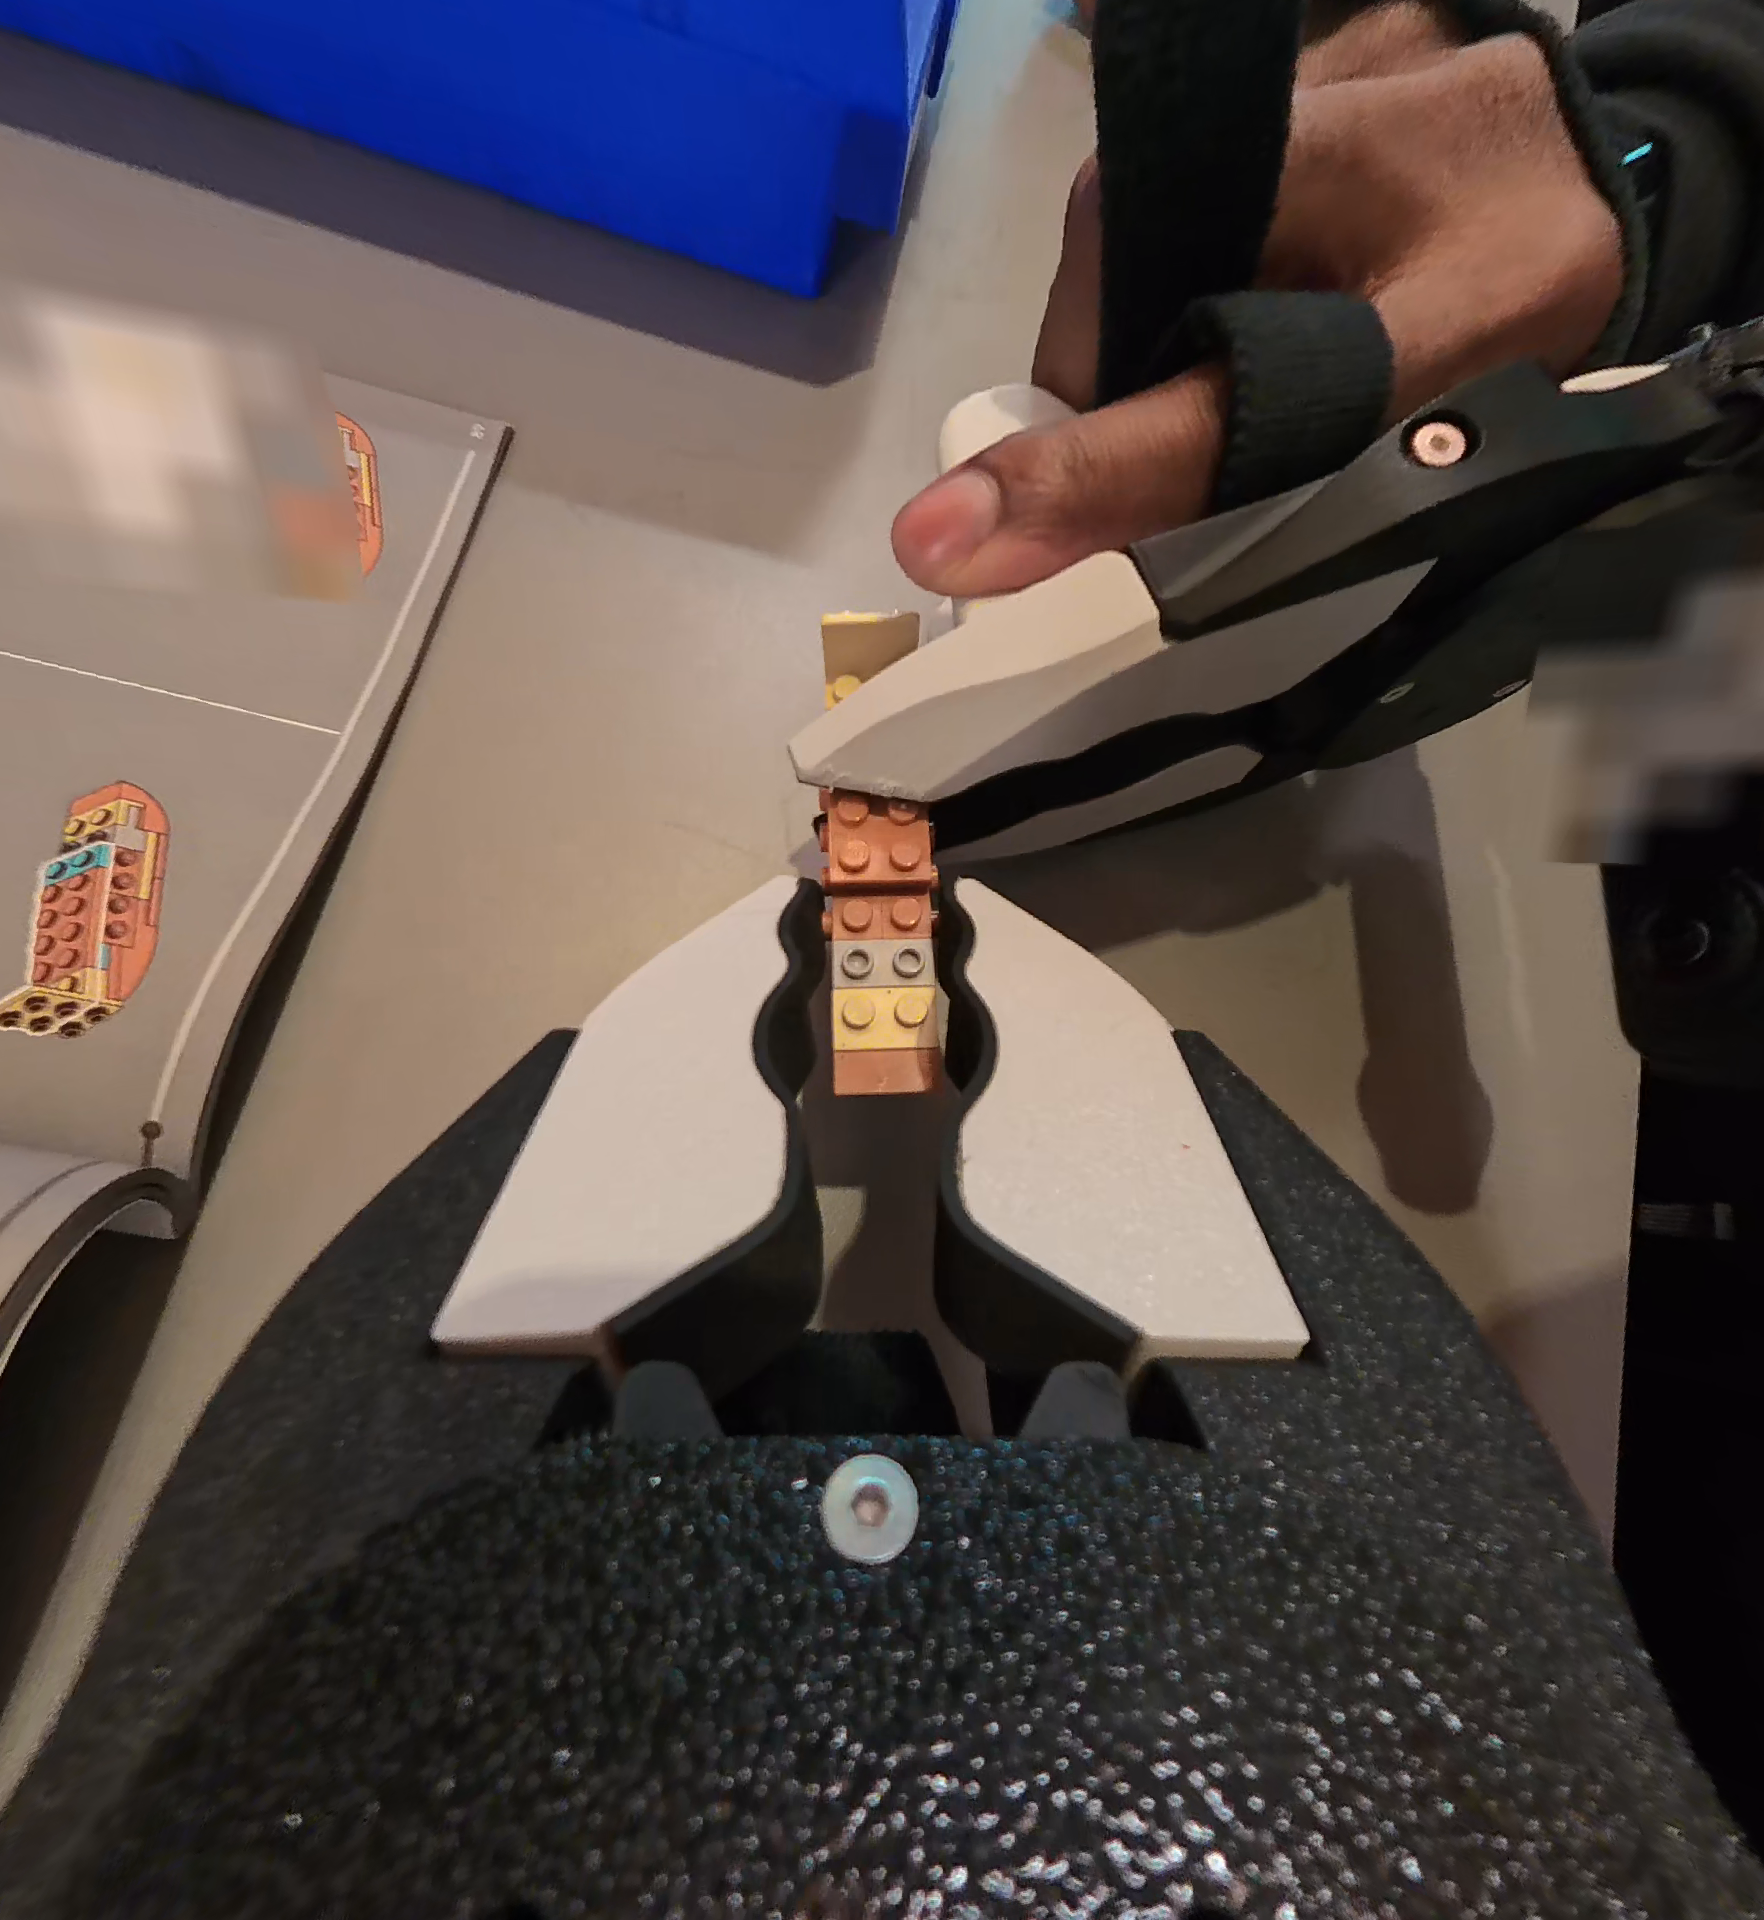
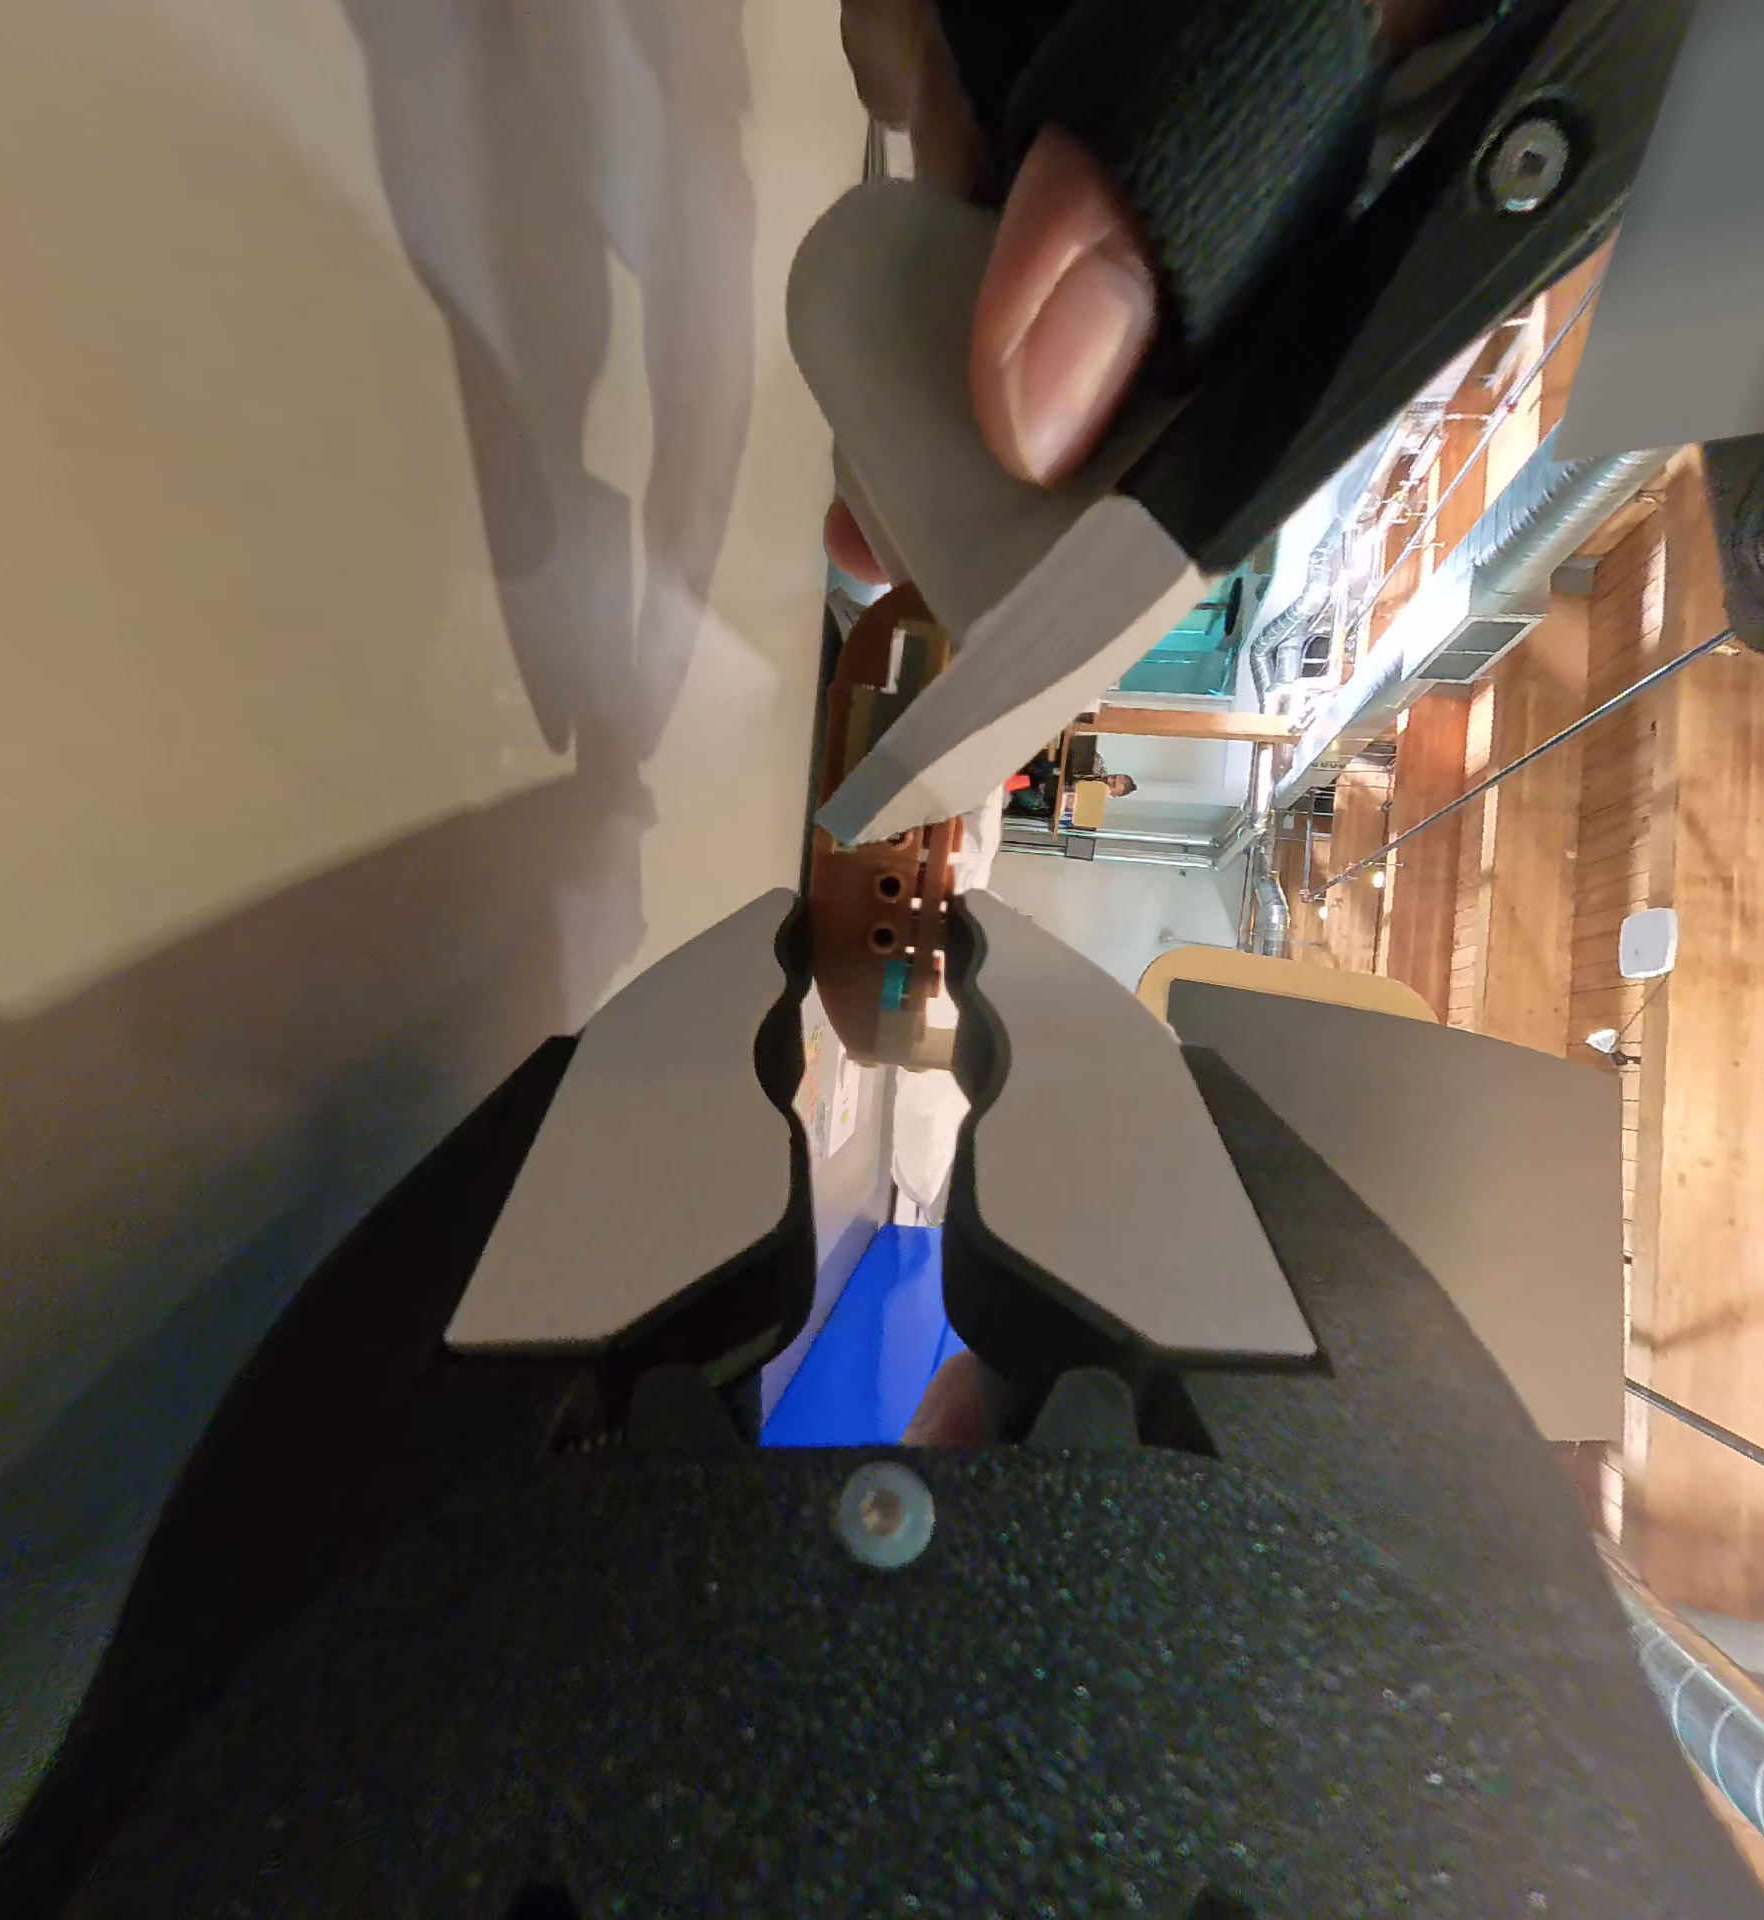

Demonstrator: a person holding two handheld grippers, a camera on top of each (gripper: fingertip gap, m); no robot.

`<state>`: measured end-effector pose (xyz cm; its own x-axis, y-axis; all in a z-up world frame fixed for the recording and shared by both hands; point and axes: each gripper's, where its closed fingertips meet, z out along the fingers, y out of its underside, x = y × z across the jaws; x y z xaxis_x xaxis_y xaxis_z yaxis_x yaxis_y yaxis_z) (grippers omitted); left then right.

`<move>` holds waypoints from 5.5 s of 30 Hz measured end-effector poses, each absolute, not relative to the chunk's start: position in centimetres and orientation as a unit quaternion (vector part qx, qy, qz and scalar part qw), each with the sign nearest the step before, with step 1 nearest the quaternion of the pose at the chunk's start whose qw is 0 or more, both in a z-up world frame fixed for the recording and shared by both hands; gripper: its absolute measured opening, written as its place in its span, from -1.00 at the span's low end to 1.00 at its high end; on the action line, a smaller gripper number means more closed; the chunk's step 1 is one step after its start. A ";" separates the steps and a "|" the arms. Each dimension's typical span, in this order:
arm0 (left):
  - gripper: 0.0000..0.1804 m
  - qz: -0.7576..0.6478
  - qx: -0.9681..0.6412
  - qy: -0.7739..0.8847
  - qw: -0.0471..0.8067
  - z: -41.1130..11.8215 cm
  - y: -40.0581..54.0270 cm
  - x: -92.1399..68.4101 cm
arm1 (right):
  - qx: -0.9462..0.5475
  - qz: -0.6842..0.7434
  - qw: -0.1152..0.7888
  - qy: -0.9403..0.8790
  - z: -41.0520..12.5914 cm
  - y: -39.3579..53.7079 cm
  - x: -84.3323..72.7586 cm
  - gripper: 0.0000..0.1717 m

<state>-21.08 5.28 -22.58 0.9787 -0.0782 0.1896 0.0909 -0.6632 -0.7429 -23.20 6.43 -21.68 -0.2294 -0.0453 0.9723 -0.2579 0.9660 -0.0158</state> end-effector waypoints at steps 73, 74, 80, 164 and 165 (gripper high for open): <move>-0.75 0.180 -0.753 0.306 0.554 -20.0 6.2 -20.8 | -0.033 0.321 0.397 -0.859 -20.5 6.4 -21.6 -0.69; -0.75 0.183 -0.755 0.301 0.552 -19.9 6.2 -21.0 | -0.035 0.316 0.400 -0.860 -20.5 6.7 -21.7 -0.69; -0.75 0.179 -0.767 0.286 0.545 -19.9 6.2 -21.4 | -0.024 0.297 0.415 -0.860 -20.5 6.9 -21.8 -0.76; -0.72 0.028 -0.825 0.118 0.552 -19.6 7.7 -20.8 | -0.178 0.616 0.260 -0.722 -17.0 6.8 -21.3 -0.70; -0.72 0.030 -0.824 0.119 0.553 -19.6 7.8 -20.8 | -0.175 0.616 0.265 -0.721 -17.0 6.8 -21.2 -0.70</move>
<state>-20.82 7.76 -19.55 0.9700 -0.1623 -0.1810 -0.2290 -0.3602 -0.9043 -21.25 6.78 -16.97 -0.7983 0.5788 0.1667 -0.0744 0.1800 -0.9808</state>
